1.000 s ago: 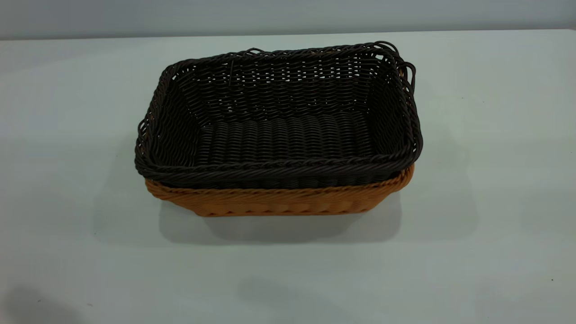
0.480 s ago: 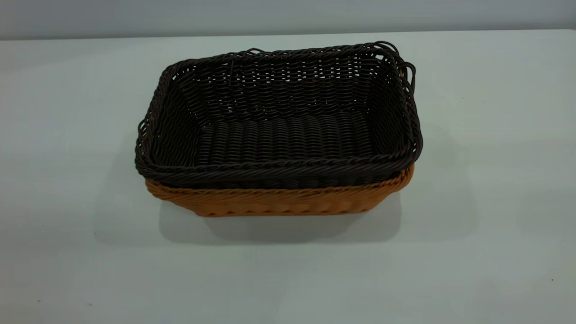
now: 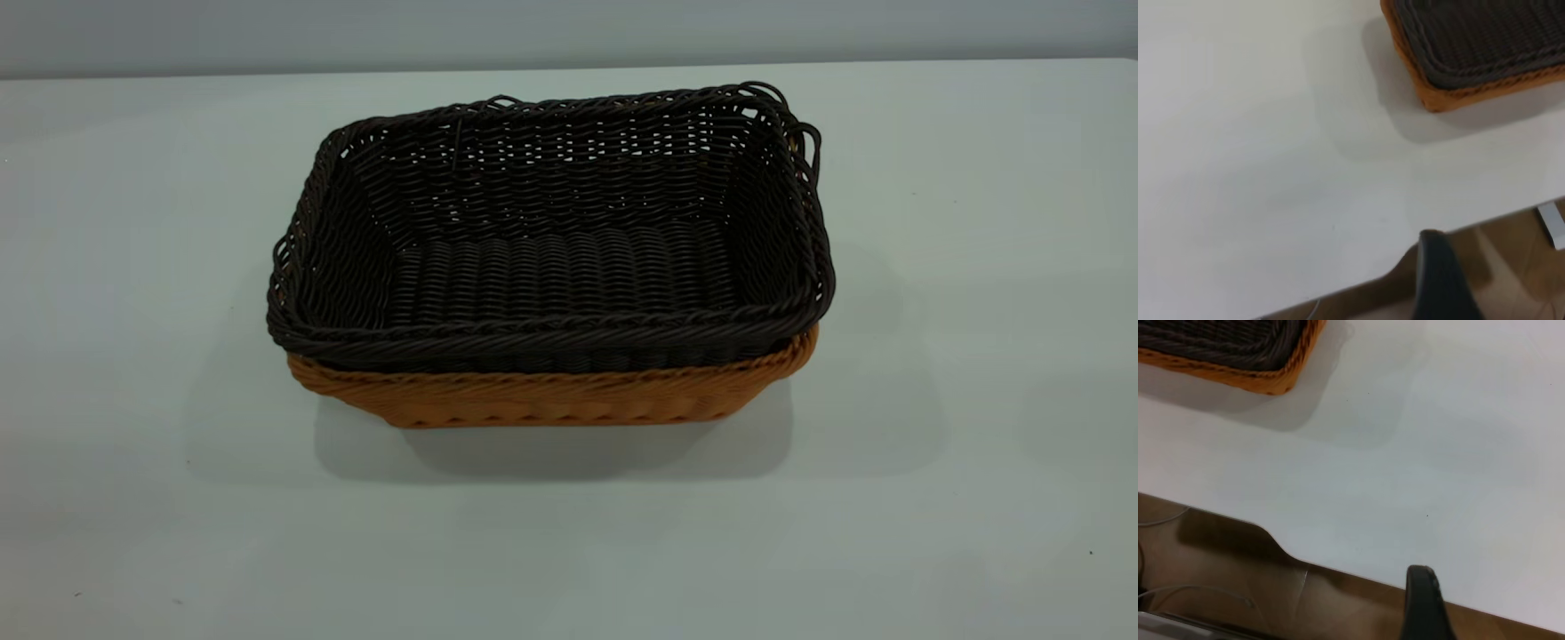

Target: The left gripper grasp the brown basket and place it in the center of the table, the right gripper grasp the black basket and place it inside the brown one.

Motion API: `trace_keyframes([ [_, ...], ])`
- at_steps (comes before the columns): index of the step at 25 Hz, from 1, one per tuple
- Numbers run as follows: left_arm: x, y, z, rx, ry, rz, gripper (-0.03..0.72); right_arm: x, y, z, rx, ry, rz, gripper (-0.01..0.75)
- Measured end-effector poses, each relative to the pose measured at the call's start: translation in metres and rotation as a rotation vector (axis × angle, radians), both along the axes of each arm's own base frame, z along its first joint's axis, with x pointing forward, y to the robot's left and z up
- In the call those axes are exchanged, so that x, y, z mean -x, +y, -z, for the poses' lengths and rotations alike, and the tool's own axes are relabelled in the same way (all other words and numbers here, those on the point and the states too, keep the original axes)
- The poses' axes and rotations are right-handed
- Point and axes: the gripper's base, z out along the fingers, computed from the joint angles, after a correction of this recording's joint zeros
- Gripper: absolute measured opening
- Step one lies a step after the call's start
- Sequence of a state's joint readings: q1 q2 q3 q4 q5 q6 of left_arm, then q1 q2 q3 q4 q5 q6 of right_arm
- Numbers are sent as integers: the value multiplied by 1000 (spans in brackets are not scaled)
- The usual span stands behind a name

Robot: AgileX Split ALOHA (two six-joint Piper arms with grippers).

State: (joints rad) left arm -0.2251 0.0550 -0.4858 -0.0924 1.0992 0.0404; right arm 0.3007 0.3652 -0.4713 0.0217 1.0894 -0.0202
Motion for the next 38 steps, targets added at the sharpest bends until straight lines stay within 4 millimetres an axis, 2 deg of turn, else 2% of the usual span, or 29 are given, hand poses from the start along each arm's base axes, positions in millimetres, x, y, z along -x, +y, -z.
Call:
trace_keyframes([
  [12, 2, 1, 0, 1, -11, 0, 391, 1, 0, 0, -1, -4, 2, 416],
  [15, 2, 0, 0, 1, -11, -7, 391, 4, -4, -2, -20, -28, 79, 416],
  [18, 1, 0, 0, 1, -10, -67, 390, 12, -10, -4, -40, -98, 226, 416],
  [22, 2, -1, 0, 2, -20, -185, 390, 37, -13, -8, -57, -272, 331, 416],
  [25, 8, -1, 1, 6, -61, -233, 390, 52, -12, -7, -68, -352, 332, 416],
  [38, 9, -2, 1, 9, -69, -251, 390, 53, -12, -6, -79, -345, 275, 416],
])
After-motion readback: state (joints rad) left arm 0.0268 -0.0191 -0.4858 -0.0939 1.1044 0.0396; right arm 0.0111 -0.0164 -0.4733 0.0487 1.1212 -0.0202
